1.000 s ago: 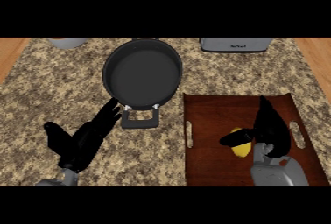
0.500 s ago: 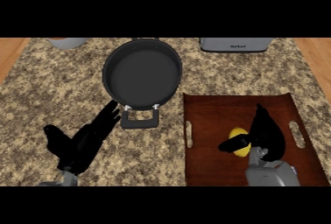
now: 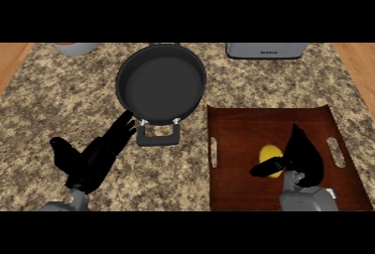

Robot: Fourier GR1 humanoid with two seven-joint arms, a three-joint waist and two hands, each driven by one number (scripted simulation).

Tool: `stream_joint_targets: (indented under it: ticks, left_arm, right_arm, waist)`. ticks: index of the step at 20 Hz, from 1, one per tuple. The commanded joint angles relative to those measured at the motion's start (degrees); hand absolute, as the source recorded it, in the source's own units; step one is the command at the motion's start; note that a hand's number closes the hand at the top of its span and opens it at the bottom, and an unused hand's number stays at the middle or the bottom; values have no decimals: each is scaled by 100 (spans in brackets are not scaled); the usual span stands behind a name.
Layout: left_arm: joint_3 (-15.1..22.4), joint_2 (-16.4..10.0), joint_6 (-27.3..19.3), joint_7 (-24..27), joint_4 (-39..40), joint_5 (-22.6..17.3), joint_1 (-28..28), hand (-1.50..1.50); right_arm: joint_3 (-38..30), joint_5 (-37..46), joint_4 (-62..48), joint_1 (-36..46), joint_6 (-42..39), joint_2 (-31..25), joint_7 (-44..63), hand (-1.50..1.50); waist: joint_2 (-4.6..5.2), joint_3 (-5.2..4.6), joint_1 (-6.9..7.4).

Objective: Pick the lemon from the tray and place it in the pot

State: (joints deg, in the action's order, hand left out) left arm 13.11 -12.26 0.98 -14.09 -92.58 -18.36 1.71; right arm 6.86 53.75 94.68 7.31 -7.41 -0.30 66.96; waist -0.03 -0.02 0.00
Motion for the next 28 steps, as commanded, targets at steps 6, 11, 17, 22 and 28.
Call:
stream_joint_targets:
  ticks: [6, 11, 17, 22, 28]
  left_arm:
    - [-222, -59, 271, -37, -55, -115, -26, 0]
    - [-81, 79, 236, 17, -260, 97, -309, 0]
    - [-198, 260, 331, 268, 165, 377, -270, 0]
    - [-415, 360, 515, 55, 32, 282, -189, 0]
    - [-487, 335, 447, -396, -142, 285, -16, 0]
  right_arm:
    - [179, 3, 49, -428, 58, 29, 896, -150]
    - [-67, 130, -646, -528, 390, 29, 147, -150]
    - [-503, -480, -896, 57, 256, 17, -629, 150]
    - [-182, -179, -1028, -59, 648, 29, -636, 150]
    - [282, -9, -1613, 303, 712, 9, -1304, 150]
  waist:
    - [-7, 0, -8]
    - [-1, 3, 14]
    - [3, 2, 9]
    - [1, 2, 4]
    - [4, 3, 29]
